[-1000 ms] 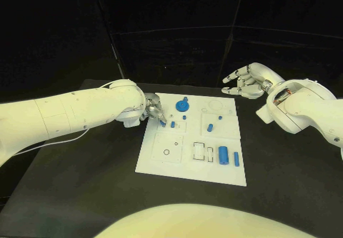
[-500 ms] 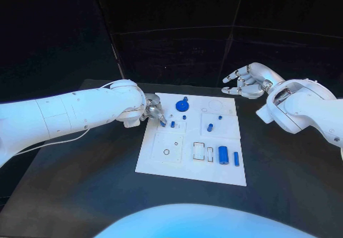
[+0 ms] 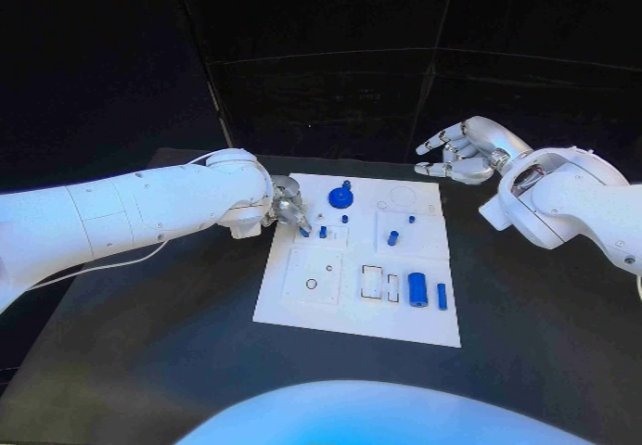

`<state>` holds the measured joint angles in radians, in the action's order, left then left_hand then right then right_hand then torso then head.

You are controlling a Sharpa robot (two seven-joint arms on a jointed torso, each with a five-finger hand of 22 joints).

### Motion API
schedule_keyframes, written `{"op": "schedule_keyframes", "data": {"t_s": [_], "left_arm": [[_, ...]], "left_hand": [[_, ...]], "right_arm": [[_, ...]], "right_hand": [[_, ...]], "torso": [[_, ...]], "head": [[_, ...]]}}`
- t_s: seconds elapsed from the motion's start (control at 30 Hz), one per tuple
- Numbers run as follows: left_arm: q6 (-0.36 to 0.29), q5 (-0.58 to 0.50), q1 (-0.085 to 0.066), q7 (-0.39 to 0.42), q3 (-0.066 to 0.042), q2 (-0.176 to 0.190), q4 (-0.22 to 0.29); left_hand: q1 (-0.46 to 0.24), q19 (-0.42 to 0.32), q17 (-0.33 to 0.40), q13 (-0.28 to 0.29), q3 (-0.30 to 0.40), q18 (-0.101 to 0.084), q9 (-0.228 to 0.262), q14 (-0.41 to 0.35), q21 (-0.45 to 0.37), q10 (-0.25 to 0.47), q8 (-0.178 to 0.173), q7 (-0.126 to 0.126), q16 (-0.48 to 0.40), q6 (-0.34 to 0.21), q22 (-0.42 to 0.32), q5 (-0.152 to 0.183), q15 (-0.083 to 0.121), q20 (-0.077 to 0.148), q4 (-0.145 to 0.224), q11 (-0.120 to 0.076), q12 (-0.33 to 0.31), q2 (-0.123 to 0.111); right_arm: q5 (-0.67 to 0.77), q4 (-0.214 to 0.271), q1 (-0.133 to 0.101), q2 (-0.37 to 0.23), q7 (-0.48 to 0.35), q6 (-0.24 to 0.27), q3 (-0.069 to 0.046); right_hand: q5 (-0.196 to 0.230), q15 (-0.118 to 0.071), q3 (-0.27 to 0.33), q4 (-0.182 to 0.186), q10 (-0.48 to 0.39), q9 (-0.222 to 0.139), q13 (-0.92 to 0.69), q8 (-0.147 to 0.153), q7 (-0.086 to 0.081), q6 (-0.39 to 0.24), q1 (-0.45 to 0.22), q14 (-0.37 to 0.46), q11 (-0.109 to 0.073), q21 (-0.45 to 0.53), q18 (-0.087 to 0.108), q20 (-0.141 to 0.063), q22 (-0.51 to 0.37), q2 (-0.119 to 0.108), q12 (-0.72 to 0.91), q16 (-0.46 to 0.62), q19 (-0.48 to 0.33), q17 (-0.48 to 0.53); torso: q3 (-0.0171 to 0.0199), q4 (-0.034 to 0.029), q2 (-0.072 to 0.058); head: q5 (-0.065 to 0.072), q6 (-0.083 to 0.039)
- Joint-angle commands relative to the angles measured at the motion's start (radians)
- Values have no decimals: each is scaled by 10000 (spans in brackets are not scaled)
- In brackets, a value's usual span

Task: Assemble the parts on the task board

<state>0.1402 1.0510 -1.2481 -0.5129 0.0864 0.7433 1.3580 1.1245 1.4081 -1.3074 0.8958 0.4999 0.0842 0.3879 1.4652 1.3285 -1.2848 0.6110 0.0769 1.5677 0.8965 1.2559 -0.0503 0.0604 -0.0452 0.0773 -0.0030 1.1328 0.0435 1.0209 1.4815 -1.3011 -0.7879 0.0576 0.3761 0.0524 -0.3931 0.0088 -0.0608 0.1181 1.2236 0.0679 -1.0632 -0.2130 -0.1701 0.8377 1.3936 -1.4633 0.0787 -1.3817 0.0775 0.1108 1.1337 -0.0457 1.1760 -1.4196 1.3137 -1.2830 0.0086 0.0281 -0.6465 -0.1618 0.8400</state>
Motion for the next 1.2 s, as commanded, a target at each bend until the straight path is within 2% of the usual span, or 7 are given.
{"op": "schedule_keyframes", "data": {"t_s": [0.03,0.33,0.53,1.2], "left_arm": [[262,63,-1,-54,9,-8,4],[283,63,0,-57,16,-55,-31],[233,61,0,-57,19,-114,-119],[293,61,0,-62,22,-214,-331]], "left_hand": [[43,47,-2634,-10,994,-55,12,1056,-29,-61,56,-63,31,-16,-7,-16,48,-5,946,-39,-45,15],[29,49,-2634,11,1030,-56,23,1056,-29,-77,78,-64,31,-25,-3,-16,49,-3,948,-40,-32,-16],[-360,63,-2634,66,949,-59,89,1056,-24,-159,241,-166,31,61,21,-15,88,19,759,-103,21,-308],[-1138,102,-2634,108,532,-70,144,1056,-10,-221,485,-316,31,276,77,-14,200,127,200,-226,86,-667]], "right_arm": [[-12,14,-17,-2,-55,-41,-5],[-12,16,-17,3,-58,-38,-5],[-12,19,-17,4,-59,-34,-5],[-17,14,-17,1,-68,-11,-5]], "right_hand": [[-68,-72,-5,52,-59,-4,8,-66,1,-60,6,-470,7,70,139,-3,-8,12,3,22,-51,-9],[-68,-72,-5,52,-59,-4,8,-66,1,-60,6,-470,7,70,139,-3,-8,12,3,22,-51,-9],[-68,-72,-5,52,-59,-4,8,-66,1,-60,6,-470,7,70,139,-3,-8,12,3,22,-51,-9],[-76,-73,-7,58,-77,-4,36,-72,2,-61,8,-465,6,77,141,-3,-21,6,-14,37,-57,15]], "torso": [[2,-2,-6],[2,2,-2],[1,7,-3],[2,-1,-5]], "head": [[6,14],[4,21],[6,16],[48,58]]}}
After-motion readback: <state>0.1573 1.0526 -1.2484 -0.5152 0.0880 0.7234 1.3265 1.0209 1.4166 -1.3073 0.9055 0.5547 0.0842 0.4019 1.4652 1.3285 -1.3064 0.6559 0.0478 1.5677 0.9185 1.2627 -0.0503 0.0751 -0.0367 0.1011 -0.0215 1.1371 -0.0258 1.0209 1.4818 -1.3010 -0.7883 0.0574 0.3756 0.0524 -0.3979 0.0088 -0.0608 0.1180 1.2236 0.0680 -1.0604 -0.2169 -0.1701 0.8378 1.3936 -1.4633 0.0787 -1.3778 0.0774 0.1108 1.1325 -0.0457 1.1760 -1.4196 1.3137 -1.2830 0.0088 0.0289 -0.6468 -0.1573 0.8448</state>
